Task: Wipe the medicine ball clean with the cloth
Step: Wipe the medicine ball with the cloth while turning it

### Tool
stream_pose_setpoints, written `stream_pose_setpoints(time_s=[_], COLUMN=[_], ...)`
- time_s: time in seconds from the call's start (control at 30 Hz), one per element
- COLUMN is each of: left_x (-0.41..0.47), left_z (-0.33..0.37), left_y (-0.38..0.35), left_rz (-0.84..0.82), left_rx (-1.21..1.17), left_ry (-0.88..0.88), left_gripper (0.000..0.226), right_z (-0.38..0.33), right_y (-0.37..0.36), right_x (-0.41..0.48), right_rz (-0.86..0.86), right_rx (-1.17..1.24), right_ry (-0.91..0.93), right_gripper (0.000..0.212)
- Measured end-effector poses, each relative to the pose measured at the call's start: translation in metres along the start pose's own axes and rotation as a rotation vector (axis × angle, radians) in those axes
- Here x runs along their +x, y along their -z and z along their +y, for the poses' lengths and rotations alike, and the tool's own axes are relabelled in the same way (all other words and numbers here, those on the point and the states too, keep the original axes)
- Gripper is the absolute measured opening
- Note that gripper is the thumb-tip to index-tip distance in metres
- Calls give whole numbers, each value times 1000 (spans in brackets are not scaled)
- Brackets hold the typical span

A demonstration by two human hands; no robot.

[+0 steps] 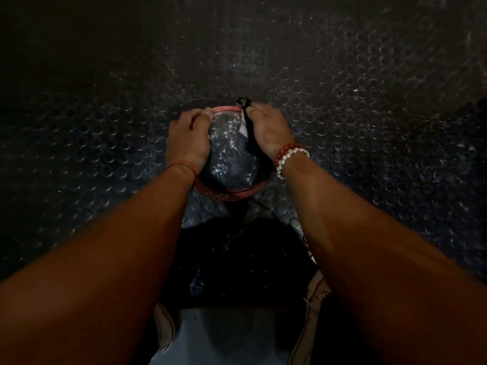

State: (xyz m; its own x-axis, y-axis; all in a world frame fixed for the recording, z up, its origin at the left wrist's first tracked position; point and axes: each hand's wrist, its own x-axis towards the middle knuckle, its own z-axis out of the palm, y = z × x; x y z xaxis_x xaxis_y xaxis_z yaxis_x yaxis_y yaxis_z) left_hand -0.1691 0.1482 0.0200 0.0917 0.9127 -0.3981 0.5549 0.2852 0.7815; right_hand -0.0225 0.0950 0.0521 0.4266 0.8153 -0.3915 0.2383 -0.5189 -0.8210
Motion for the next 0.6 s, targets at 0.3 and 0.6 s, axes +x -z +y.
stream_pose_setpoints(time_s=[0.3, 0.6], left_x=[4, -3], left_z=[-3, -8], left_y=[1, 8], left_rz=[3, -23], left_rx=[-15, 2], left_ry=[5, -30], left_gripper=[39, 62], right_z=[28, 6], right_y=[-37, -27], right_x=[-66, -27], right_rz=[333, 105], right_rx=[26, -340], right_ry=[-27, 267], right_gripper=[47, 50])
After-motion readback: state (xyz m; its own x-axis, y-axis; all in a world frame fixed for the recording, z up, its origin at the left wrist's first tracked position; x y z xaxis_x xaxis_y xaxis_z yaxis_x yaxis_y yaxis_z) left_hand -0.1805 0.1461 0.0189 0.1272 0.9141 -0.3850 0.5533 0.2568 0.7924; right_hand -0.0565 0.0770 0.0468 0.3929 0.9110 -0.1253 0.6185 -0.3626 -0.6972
